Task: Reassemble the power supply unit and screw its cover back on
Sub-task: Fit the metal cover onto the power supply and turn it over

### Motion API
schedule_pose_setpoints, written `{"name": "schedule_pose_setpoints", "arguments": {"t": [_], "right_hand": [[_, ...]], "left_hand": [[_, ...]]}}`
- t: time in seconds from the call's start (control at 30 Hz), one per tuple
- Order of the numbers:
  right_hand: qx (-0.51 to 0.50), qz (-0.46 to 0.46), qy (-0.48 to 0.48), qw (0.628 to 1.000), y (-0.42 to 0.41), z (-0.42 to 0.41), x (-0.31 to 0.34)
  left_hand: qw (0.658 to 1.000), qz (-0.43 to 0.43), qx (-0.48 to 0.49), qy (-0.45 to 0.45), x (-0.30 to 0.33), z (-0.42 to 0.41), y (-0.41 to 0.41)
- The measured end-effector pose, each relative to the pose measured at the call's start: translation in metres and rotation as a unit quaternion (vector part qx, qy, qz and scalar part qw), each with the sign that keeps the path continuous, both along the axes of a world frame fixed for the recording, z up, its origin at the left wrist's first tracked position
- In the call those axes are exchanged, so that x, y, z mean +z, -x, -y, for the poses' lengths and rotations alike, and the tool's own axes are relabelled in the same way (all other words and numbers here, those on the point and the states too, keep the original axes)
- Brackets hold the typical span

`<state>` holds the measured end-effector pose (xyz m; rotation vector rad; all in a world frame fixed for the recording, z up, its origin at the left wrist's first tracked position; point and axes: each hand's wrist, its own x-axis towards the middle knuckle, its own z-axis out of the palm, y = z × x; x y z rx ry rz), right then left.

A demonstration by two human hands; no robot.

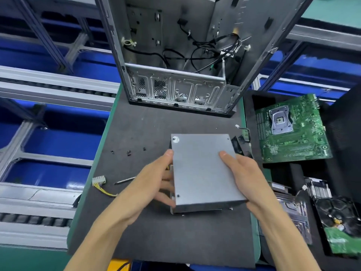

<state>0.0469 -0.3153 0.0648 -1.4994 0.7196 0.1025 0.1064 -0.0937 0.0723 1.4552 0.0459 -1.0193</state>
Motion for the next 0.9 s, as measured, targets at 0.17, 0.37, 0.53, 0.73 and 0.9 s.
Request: {"name": "schedule_pose_setpoints", "arguments": {"t": [0.17, 0.37, 0.53, 0.73, 0.9], "right_hand": [[0.007, -0.027, -0.018, 0.999, -0.002, -0.007, -0.006], [0.003, -0.079, 0.011, 0.997, 0.001, -0.007, -0.017], [-0.007, -0.067, 0.062, 0.996, -0.002, 0.001, -0.014], [-0.015, -0.002, 0.076, 0.997, -0.002, -0.002, -0.012], [-0.029, 0.06, 0.086, 0.994, 0.007, -0.006, -0.005]], "left_hand": [[0.998, 0.057, 0.004, -0.037, -0.003, -0.003, 0.008], [0.994, 0.086, -0.019, -0.067, -0.002, 0.003, 0.003], [0.996, 0.073, -0.004, -0.055, 0.001, 0.014, 0.003], [0.998, 0.064, 0.017, -0.003, 0.002, 0.01, 0.004], [0.995, 0.099, 0.02, 0.015, 0.001, 0.004, 0.012]]}}
